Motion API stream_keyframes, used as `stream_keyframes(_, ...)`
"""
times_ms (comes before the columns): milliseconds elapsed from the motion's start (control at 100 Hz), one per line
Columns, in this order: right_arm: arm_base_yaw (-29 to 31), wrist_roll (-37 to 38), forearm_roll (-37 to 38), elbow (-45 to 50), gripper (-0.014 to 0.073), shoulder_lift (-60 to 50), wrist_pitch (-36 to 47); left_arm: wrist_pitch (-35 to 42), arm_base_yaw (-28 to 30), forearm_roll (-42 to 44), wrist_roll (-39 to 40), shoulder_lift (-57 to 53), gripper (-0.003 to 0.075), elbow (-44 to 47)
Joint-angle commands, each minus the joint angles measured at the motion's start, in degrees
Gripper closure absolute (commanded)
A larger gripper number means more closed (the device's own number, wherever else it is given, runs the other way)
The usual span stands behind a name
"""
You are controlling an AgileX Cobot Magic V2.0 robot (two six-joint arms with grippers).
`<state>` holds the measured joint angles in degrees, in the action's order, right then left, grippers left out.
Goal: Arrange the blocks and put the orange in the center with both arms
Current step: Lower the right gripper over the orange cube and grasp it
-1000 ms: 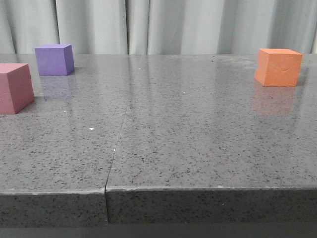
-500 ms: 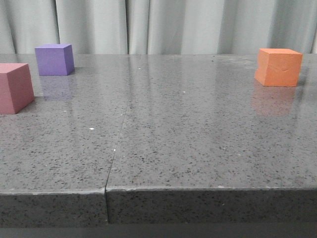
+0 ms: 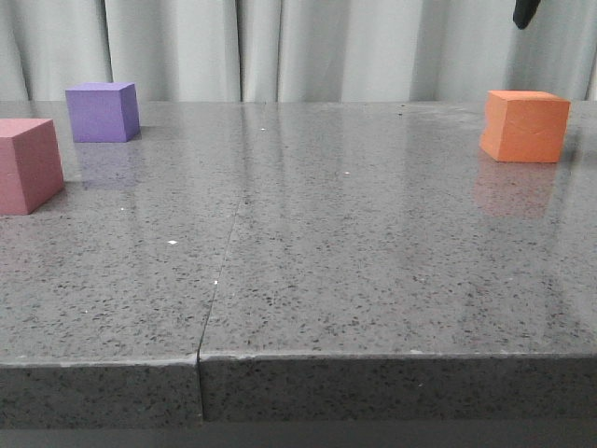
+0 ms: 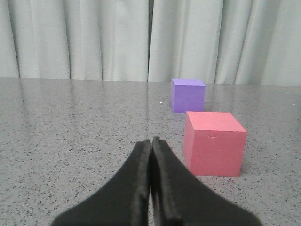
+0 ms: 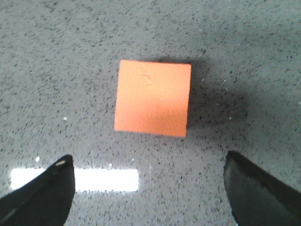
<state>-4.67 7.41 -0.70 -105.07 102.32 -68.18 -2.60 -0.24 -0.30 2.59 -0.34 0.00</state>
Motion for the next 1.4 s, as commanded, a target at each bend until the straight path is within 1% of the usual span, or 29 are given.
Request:
stream_keyframes(0, 0.07, 0.41, 0.24, -2.88, -0.004, -1.14, 1.33, 4.69, 0.14, -0.33, 0.1, -1.64, 0.0741, 2.33)
stream_keyframes(110, 0.07, 0.41, -0.92, -2.93, -0.004, 0.53, 1.66, 4.69, 0.14, -0.33, 0.1, -1.64, 0.0741, 2.33)
stream_keyframes(480, 0.24, 0.41, -0.92, -2.93, -0.004, 6.79, 2.03, 4.69, 0.14, -0.33, 0.1, -1.64, 0.0741, 2.33)
stream_keyframes(900, 0.24, 0.41, -0.92, -2.93, -0.0038, 8.26, 3.02, 4.69, 0.14, -0.33, 0.1, -1.64, 0.0741, 2.33)
stream_keyframes(950, 0.24, 0.41, -0.92, -2.93, -0.0024, 8.26, 2.96, 4.69, 0.14, -0.33, 0.1, -1.64, 0.0741, 2.33)
stream_keyframes(1000, 0.24, 0.41, -0.92, -2.93, 0.0012, 8.26, 2.96, 4.69, 0.14, -0.33, 0.1, -1.64, 0.0741, 2.33)
stream_keyframes(1120, 0.24, 0.41, -0.92, -2.93, 0.0148, 8.26, 2.96, 4.69, 0.14, -0.33, 0.1, -1.64, 0.0741, 2.33)
stream_keyframes(1190, 0.24, 0.41, -0.92, -2.93, 0.0196, 8.26, 2.96, 4.69, 0.14, -0.33, 0.1, -1.64, 0.0741, 2.33)
stream_keyframes(1390, 0.24, 0.41, -0.92, -2.93, 0.0199, 8.26, 3.2, 4.69, 0.14, -0.33, 0.1, -1.64, 0.0741, 2.33)
